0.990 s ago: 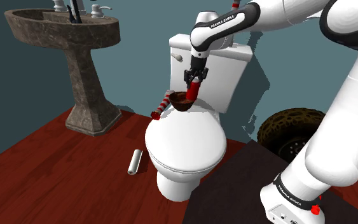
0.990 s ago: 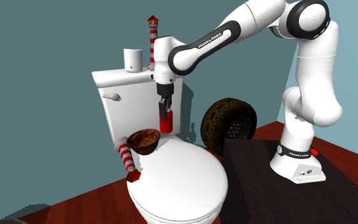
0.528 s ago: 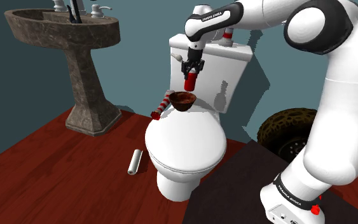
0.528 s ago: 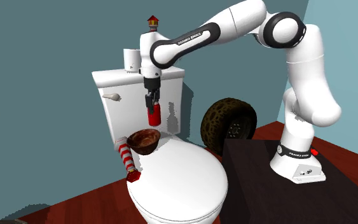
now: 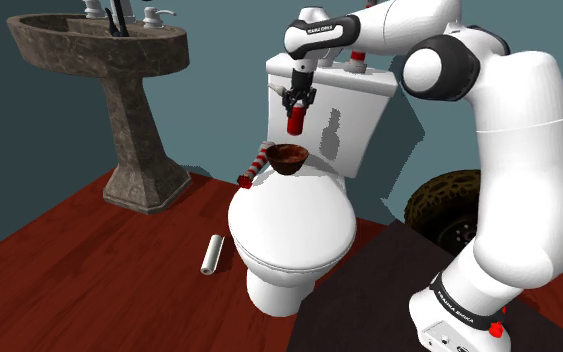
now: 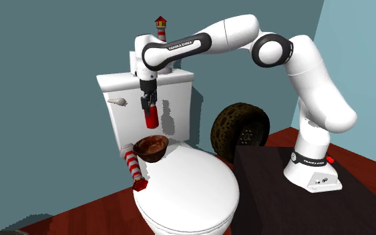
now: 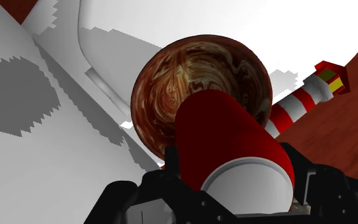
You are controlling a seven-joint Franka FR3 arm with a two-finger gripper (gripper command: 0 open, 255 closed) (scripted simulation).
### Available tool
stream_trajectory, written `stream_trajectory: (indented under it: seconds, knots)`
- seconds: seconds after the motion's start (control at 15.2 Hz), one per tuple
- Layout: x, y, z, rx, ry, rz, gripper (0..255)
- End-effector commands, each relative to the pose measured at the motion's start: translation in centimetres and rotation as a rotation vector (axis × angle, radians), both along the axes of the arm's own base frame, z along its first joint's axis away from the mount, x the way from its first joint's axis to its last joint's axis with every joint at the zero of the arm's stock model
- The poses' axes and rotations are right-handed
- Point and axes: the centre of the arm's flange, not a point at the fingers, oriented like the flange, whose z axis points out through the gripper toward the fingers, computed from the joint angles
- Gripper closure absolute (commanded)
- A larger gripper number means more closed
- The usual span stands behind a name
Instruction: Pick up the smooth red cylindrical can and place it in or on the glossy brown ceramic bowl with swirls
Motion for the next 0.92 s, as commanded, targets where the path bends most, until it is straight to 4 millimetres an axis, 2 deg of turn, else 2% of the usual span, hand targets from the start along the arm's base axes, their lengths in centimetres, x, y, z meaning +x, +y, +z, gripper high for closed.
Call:
stream_trajectory:
  seconds: [0.0, 0.86]
  knots:
    - [0.1, 0.0, -1.0, 0.000, -0.001, 0.000, 255]
    - [0.1, 0.0, -7.8, 0.000, -0.001, 0.000, 255]
